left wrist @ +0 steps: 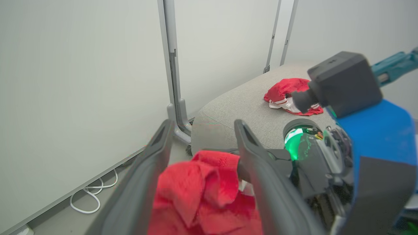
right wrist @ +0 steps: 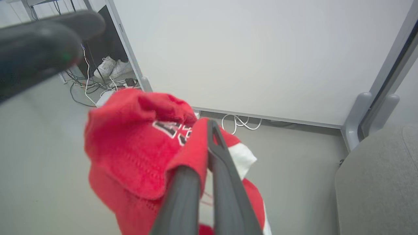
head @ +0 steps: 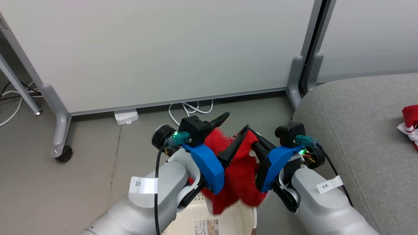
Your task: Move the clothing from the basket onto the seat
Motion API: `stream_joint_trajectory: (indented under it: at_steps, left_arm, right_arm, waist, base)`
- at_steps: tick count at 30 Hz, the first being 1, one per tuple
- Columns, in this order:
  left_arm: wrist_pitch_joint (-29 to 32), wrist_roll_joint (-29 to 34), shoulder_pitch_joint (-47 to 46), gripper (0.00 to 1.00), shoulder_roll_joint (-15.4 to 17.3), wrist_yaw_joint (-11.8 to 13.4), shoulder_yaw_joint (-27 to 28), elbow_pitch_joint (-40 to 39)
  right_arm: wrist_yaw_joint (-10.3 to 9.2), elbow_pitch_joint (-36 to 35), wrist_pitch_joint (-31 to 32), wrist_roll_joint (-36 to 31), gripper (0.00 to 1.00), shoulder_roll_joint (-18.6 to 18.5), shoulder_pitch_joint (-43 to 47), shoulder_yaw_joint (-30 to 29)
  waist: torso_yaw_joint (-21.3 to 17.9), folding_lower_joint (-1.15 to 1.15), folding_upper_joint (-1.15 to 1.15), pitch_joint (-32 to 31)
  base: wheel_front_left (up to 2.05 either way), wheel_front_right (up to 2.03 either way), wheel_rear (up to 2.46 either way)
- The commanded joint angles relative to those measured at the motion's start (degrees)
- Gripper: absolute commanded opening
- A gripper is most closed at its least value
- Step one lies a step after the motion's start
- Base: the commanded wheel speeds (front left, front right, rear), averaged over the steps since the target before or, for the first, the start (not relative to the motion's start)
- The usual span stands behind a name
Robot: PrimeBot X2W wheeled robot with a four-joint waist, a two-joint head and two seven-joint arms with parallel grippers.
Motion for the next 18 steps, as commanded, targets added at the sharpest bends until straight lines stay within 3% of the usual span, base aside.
stream_joint_trajectory:
  at_steps: [1, 6, 18]
  left_arm:
    - [-0.27, 0.64, 0.82, 1.0, 0.52, -0.12, 0.96, -0.17]
    - [-0.26, 2.54, 3.23, 1.0, 1.32, -0.12, 4.12, -1.48]
    - [-0.23, 14.26, 18.37, 1.0, 4.52, -0.12, 20.3, -9.02]
  right_arm:
    - [0.01, 0.33, -0.51, 0.45, 0.0, -0.11, -0.97, 0.08]
    - [0.01, 0.6, -1.01, 0.69, 0.0, -0.11, -1.34, -0.09]
    - [0.01, -0.16, -1.5, -0.79, 0.0, -0.11, -1.52, -2.21]
  waist:
    - [-0.01, 0.0, 0.0, -0.02]
    - [0.02, 0.0, 0.0, 0.05]
    - [-0.42, 0.0, 0.0, 0.39]
  base:
    - [0.0, 0.0, 0.0]
    - [0.0, 0.0, 0.0]
    - [0.0, 0.0, 0.0]
